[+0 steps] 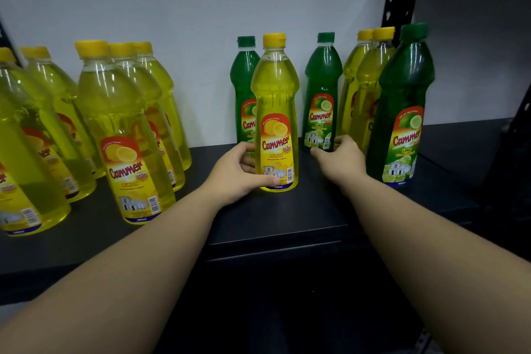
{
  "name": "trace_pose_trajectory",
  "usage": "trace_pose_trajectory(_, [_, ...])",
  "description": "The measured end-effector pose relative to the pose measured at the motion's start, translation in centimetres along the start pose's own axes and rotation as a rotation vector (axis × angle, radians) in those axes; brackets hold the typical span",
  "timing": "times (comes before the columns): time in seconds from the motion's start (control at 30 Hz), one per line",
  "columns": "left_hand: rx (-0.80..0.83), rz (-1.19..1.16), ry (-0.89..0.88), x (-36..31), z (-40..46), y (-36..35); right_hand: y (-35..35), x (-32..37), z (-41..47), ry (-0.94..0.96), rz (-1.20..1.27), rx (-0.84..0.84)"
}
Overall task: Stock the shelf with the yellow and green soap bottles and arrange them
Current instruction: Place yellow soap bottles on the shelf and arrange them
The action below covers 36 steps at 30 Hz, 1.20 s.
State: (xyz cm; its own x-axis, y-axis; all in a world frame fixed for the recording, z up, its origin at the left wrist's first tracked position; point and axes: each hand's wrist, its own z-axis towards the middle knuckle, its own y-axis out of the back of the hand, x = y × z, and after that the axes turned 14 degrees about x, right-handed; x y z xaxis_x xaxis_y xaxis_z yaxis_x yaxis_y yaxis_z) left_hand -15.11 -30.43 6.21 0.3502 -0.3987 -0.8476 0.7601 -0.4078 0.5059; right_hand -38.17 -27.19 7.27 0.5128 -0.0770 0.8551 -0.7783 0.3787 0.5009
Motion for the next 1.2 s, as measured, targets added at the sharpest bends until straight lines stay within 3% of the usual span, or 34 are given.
trace_pose_trajectory(0.3, [0.038, -0.033, 0.003, 0.5, 0.5, 0.4, -2.9, 0.2, 4.4, 0.018, -0.059, -0.091])
trace_pose_trajectory(0.47, [0.055, -0.024, 0.005, 0.6, 0.4, 0.4, -3.5, 0.1, 5.0, 0.001, -0.263, -0.089])
trace_pose_trajectory(0.67, [0.046, -0.031, 0.013, 0.2, 0.1, 0.3, -3.4, 0.5, 5.8, 0.033, -0.024, -0.086])
trace_pose_trajectory(0.8, [0.039, -0.031, 0.01, 0.2, 0.1, 0.3, -3.5, 0.7, 6.5, -0.011, -0.182, -0.147])
trace_pose_trajectory(1.2, [-0.035, -0.011, 0.023, -0.1, -0.4, 0.3, -1.0, 0.5, -1.9, -0.001, -0.269, -0.045])
